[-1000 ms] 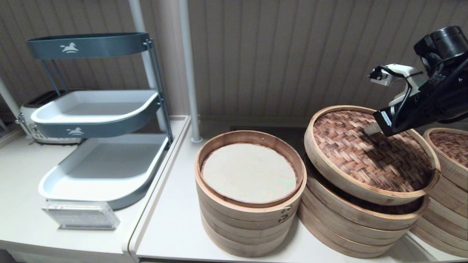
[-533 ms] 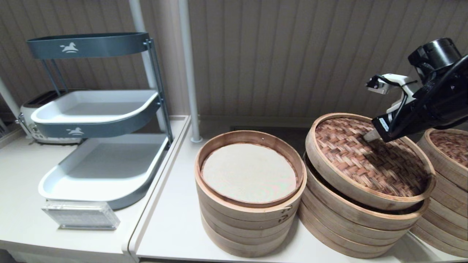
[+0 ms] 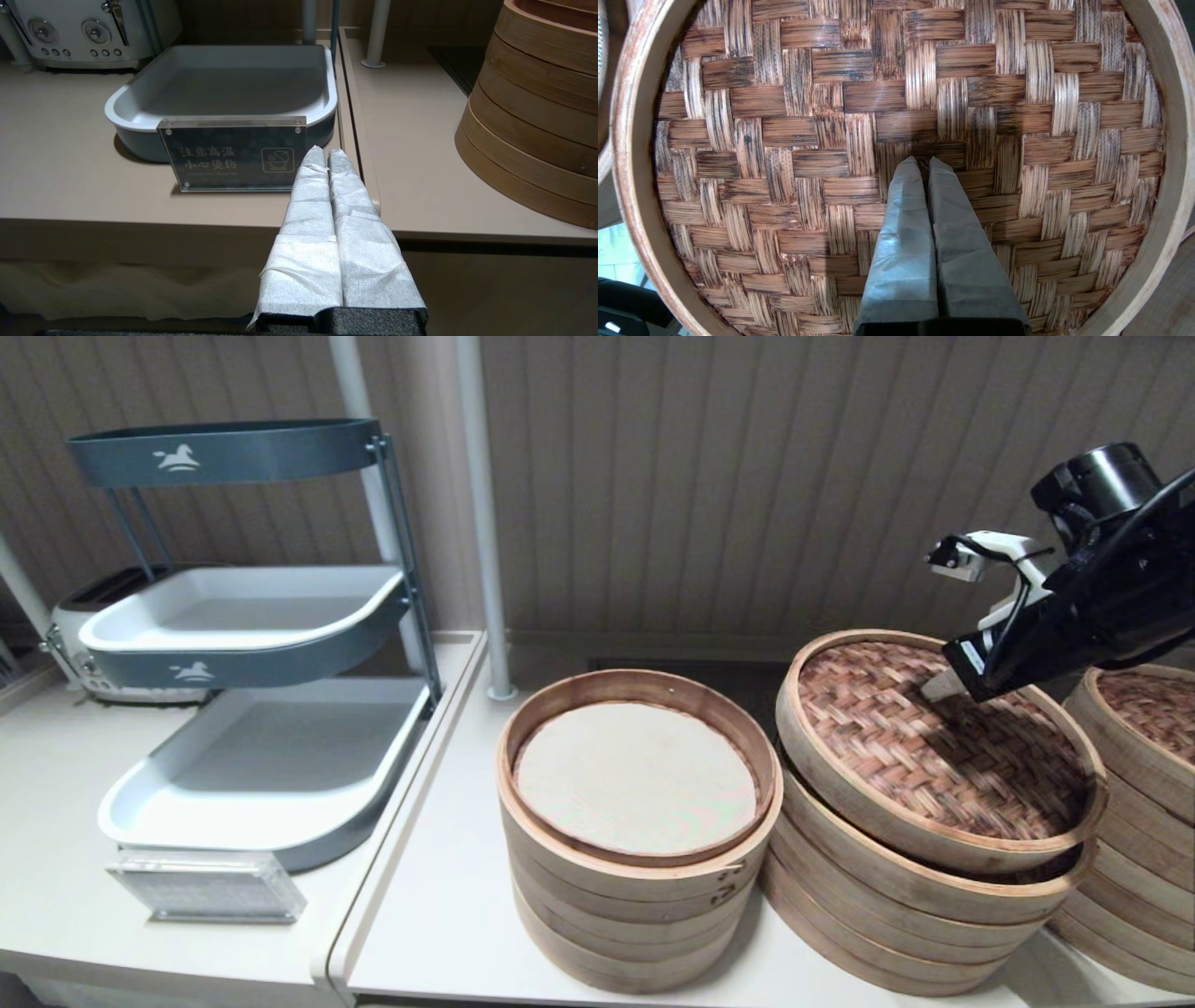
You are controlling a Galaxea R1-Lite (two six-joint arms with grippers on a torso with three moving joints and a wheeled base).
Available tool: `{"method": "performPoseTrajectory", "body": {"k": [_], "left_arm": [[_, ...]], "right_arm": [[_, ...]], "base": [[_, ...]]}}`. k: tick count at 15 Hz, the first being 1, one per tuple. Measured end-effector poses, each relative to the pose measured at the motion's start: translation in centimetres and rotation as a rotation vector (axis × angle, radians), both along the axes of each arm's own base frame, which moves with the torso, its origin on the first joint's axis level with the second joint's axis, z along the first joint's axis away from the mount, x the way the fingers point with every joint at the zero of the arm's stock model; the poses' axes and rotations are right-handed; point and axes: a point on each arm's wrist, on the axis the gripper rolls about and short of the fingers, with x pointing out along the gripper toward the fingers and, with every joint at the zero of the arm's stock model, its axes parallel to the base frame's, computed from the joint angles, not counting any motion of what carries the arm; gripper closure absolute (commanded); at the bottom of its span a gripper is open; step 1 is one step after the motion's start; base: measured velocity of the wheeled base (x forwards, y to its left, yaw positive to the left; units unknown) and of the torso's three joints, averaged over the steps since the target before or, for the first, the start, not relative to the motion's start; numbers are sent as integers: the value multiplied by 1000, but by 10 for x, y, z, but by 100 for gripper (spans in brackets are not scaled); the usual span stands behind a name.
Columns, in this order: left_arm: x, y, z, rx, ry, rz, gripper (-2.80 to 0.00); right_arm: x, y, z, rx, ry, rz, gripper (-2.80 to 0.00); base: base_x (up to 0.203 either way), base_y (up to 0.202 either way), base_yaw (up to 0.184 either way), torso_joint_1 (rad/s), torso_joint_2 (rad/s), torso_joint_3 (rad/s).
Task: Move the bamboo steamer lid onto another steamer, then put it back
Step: Put the steamer
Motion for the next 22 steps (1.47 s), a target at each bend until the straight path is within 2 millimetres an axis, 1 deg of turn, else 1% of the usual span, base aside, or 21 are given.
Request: {"method": "performPoseTrajectory", "body": {"k": [3,8,11,12,17,22], "left_arm": [[0,0,0,2,0,0,0],[0,0,0,1,0,0,0],[0,0,0,1,0,0,0],[0,0,0,2,0,1,0],[0,0,0,1,0,0,0],[0,0,0,1,0,0,0]], "right_arm": [[-1,0,8,4,-27,11,0],[-6,0,15,11,-20,20,0],[-17,0,31,24,2,37,0],[-20,1,33,23,22,44,0],[-24,0,34,1,47,69,0],[-13,-2,25,-11,72,70,0]], "base": [[0,0,0,0,0,0],[0,0,0,0,0,0],[0,0,0,0,0,0],[0,0,0,0,0,0],[0,0,0,0,0,0],[0,0,0,0,0,0]]}}
